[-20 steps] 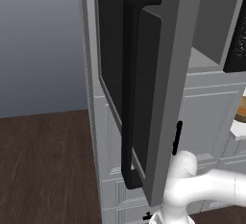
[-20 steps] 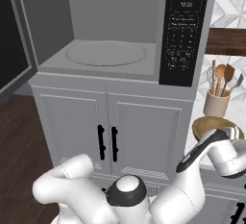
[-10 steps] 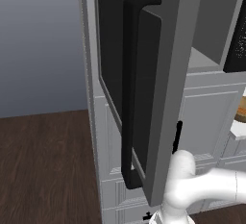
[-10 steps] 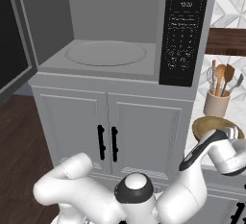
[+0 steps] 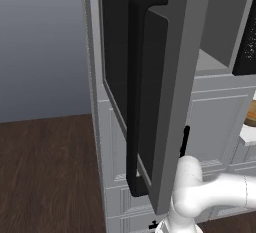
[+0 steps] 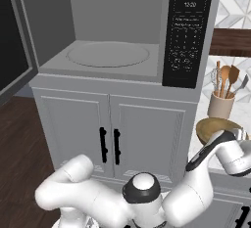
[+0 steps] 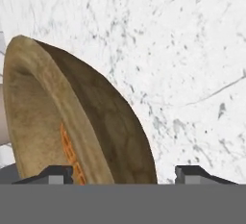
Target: Open the microwave, place the bowl with waffle inside the microwave, then close the microwave door and turn it on.
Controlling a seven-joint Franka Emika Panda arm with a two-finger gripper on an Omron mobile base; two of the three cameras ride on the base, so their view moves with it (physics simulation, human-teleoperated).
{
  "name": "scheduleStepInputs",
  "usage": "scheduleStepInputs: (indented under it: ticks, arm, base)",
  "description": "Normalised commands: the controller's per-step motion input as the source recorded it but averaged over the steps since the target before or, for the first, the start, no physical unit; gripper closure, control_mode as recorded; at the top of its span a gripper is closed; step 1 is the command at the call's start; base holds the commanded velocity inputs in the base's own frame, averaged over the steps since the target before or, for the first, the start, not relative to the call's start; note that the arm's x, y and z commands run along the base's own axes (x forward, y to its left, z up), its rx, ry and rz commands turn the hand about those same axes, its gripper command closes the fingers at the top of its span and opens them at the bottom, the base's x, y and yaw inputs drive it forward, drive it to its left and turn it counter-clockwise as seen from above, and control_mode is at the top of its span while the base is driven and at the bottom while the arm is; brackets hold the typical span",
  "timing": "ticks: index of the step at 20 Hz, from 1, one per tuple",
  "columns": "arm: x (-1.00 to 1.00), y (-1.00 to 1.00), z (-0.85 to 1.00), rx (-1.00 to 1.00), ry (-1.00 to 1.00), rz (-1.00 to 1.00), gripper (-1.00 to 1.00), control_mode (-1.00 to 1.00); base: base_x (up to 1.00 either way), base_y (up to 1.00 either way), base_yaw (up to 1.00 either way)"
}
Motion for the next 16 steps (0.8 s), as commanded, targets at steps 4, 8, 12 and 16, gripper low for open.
scheduleStepInputs:
  ticks: [4, 8, 12, 16]
  arm:
    - [0.00, -0.03, 0.00, 0.00, 0.00, 0.00, 1.00, -1.00]
    - [-0.07, 0.00, 0.00, 0.00, 0.00, 0.00, 1.00, -1.00]
    - [-0.69, 0.00, 0.16, 0.00, -0.10, 0.00, 1.00, -1.00]
    - [-1.00, -0.04, 0.40, 0.00, -0.22, 0.00, 1.00, -1.00]
  base:
    - [0.00, 0.00, 0.00]
    - [0.00, 0.00, 0.00]
    - [0.00, 0.00, 0.00]
    - [0.00, 0.00, 0.00]
